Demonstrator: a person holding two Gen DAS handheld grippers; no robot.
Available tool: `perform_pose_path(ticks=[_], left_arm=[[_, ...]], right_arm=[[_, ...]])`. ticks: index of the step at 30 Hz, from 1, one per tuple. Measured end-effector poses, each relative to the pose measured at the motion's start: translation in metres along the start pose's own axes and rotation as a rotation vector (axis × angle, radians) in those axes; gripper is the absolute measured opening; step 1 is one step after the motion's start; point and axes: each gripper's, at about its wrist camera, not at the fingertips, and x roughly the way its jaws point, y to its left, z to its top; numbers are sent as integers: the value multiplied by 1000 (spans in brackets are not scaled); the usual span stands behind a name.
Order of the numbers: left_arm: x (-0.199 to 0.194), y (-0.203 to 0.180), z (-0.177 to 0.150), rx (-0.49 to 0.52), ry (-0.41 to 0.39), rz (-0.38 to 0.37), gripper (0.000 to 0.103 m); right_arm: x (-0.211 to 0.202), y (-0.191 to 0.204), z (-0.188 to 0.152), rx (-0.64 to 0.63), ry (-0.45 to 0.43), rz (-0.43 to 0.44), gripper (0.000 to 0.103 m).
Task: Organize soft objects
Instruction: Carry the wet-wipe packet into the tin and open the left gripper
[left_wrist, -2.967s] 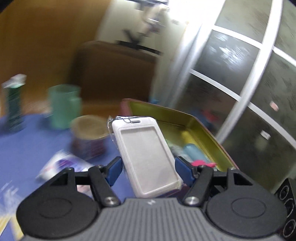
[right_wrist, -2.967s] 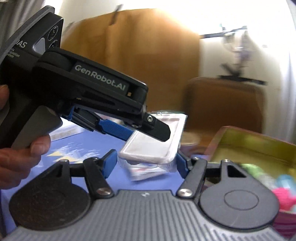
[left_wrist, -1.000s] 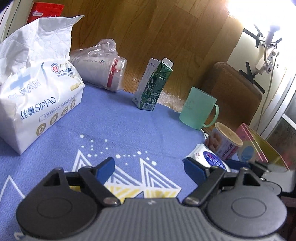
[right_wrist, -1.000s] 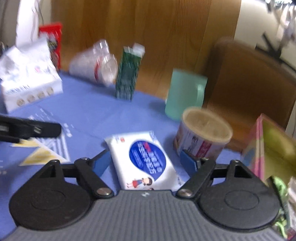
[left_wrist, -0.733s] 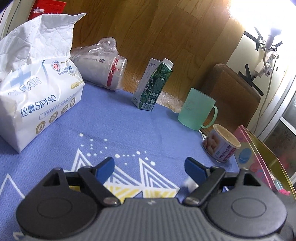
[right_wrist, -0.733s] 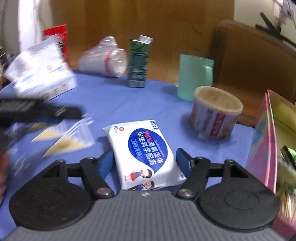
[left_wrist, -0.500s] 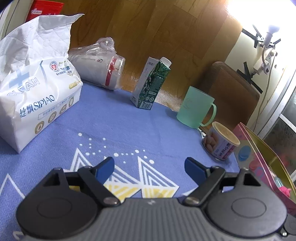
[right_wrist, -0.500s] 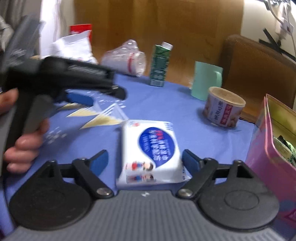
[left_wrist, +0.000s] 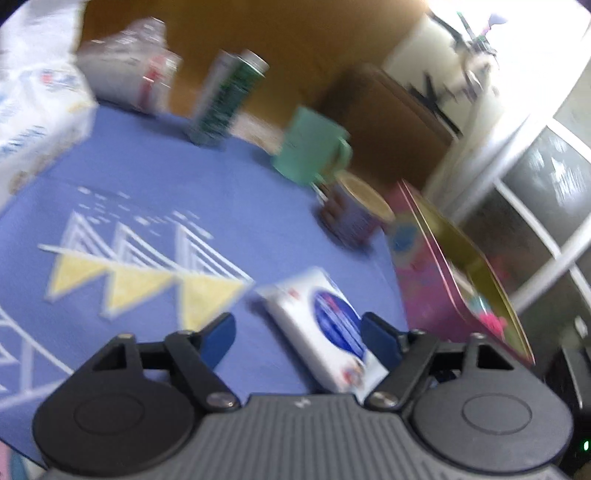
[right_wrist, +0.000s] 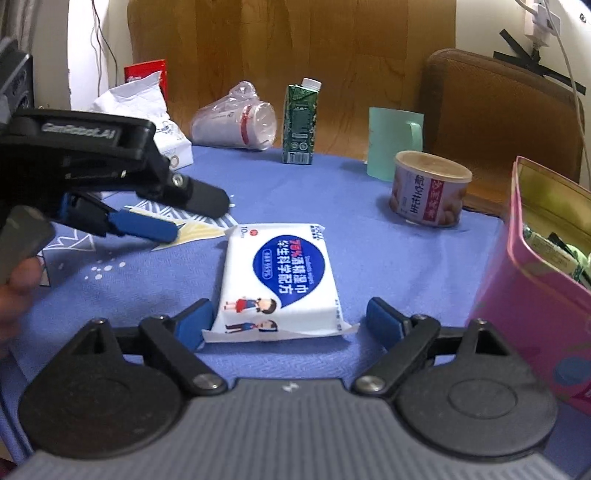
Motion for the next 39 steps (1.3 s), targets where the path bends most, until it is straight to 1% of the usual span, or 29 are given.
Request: perform_pose_path(ticks=[1,2,3,5,6,7,8,10,14,16,19,20,23,26,32,33,34,35,36,37,38,39], left_arm=[[6,-6,-3,20,18,1,67],[9,-13,-6,48,6,18,65],[12,-19,-7,71,8,26,60],[16,-26,-8,81,10,30,59],[18,-27,-7,70,24,10,53],[20,-30,-4,57,41,-4,53],[20,-33,-2,61,38,-11,53],[16,-47,3,105,13,-22,53],[9,-75,13,160,-30,-66,53],[7,-91,18,194,-56,-95,53],[9,-122,27,271,-88,-138,53],[13,-132,29,294,-91,-149,53],[28,-160,34,359,-82,-180,53],[48,-181,34,401,-58,-202,53],[94,-210,32,449,27,-227,53],[101,-213,31,464,38,-227,55],[107,-216,28,483,41,-213,61],[114,-218,25,496,38,-176,64],[118,-218,23,497,38,-149,66],[122,-216,22,487,48,-142,67],[123,-213,21,474,59,-148,67],[124,-211,21,461,64,-151,73]], right_arm=[[0,0,0,-1,0,8,89],[-1,1,-1,-9,-5,20,81],[-3,2,-1,-20,-10,29,82],[-6,3,-3,-28,-18,43,81],[-7,3,-3,-27,-25,39,81],[-11,3,-4,-26,-42,42,75],[-15,2,-4,-26,-63,18,72],[-22,-1,-2,-30,-100,-7,72],[-43,-18,5,25,-179,-39,71],[-56,-24,8,30,-232,-74,71],[-74,-34,10,41,-313,-141,71],[-80,-38,11,43,-341,-175,71],[-92,-52,10,56,-392,-259,71],[-97,-69,5,83,-407,-324,71],[-99,-99,-8,144,-390,-426,72],[-98,-105,-10,156,-390,-441,72],[-97,-107,-10,167,-394,-458,76],[-95,-111,-12,174,-397,-486,83],[-93,-113,-14,173,-393,-513,82],[-93,-116,-16,174,-388,-529,82],[-94,-120,-18,183,-389,-527,82],[-96,-123,-20,197,-395,-519,82]])
